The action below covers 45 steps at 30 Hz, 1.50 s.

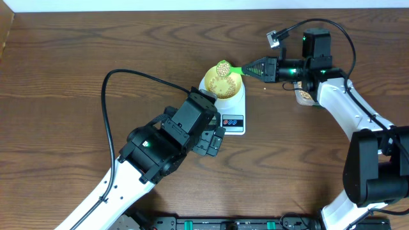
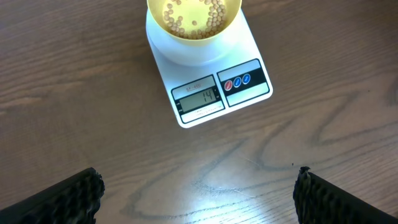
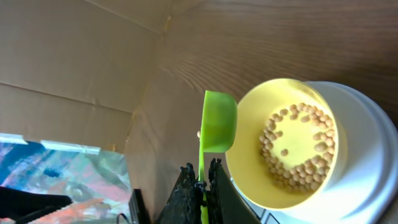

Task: Scoop item into bowl and weigh 50g on scale
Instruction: 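Tilt the scoop with the right gripper to pour beans into the bowl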

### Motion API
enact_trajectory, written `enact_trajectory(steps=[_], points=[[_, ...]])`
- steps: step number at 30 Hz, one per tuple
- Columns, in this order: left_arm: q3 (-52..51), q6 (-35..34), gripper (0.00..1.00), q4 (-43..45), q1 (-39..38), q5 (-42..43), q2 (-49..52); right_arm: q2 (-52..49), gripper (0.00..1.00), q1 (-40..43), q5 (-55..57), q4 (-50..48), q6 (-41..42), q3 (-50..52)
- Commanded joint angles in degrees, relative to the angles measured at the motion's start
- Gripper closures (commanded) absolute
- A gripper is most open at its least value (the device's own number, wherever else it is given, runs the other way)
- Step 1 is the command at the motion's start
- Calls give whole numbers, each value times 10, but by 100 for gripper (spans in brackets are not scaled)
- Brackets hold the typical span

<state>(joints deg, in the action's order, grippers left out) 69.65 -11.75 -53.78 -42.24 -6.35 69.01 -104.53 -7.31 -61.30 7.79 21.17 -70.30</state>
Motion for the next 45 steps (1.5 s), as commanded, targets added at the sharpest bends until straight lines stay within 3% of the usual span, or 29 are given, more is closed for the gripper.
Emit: enact_trajectory(steps=[1, 13, 24, 45], points=[[7, 7, 0, -2, 2, -6, 1, 0, 98, -3, 24, 20, -50, -2], [7, 8, 0, -2, 2, -6, 1, 1, 99, -49, 169, 204, -200, -97], [7, 8, 0, -2, 2, -6, 1, 1, 99, -58, 233, 223, -217, -118], [7, 7, 0, -2, 2, -6, 1, 1, 99, -140, 420, 310, -336, -190]])
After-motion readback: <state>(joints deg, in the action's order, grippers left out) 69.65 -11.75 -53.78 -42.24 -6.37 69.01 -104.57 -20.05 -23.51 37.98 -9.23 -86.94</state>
